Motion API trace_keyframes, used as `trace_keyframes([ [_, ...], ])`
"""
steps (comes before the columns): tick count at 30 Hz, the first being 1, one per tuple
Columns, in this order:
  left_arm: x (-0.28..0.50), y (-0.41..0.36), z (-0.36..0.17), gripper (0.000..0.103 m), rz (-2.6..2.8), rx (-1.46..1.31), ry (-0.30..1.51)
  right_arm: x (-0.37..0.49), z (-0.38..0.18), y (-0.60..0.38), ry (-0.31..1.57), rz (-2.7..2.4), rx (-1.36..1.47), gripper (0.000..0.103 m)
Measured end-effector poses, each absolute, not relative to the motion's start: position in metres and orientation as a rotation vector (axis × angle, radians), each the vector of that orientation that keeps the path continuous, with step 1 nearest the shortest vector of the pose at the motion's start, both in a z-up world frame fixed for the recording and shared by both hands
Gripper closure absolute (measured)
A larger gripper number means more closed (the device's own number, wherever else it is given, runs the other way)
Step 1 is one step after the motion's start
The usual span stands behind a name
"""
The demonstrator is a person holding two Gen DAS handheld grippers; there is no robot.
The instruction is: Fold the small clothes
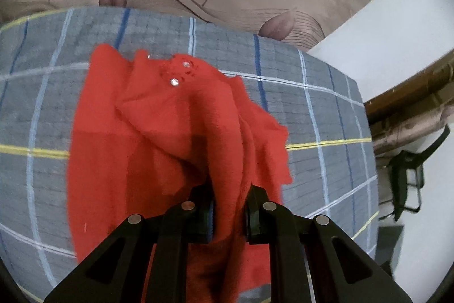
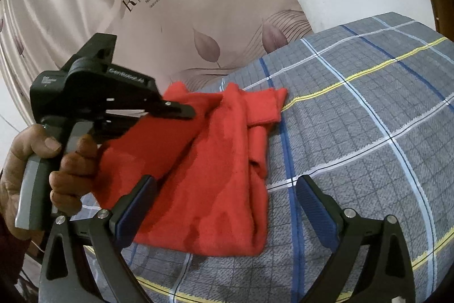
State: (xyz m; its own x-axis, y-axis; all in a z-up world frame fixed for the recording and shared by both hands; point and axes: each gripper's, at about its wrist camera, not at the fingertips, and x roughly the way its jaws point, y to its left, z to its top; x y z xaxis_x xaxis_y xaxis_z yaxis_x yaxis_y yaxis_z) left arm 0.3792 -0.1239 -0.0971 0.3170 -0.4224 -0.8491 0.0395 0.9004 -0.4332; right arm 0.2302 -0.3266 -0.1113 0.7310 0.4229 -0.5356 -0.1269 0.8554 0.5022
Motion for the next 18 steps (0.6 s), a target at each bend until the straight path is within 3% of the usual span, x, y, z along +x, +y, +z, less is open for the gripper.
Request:
trace_keyframes([
  [3,0.380,-0.133,-0.099,0.086,-0.328,-0.391,1.226,0.230,-0.110,-0.329,0.689,0.318,0.467,0.005],
  [10,0.380,-0.150,-0.094,0.071,-0.491,-0.535,1.250,0.230,-0.110,-0.332,0.690,0.318,0.477,0.005],
  [15,0.358,-0.143,-0.049,0.067,-0.626,-0.506,1.036,0.228,-0.109,-0.339,0.676,0.309,0.503,0.005],
  [17,0.337,-0.125,-0.034,0.051,-0.605,-0.433,0.911,0.223,-0.105,-0.343,0.642,0.329,0.517,0.005],
  [18,0.326,-0.115,-0.032,0.049,-0.592,-0.413,0.857,0.220,-0.103,-0.346,0.618,0.353,0.529,0.006],
])
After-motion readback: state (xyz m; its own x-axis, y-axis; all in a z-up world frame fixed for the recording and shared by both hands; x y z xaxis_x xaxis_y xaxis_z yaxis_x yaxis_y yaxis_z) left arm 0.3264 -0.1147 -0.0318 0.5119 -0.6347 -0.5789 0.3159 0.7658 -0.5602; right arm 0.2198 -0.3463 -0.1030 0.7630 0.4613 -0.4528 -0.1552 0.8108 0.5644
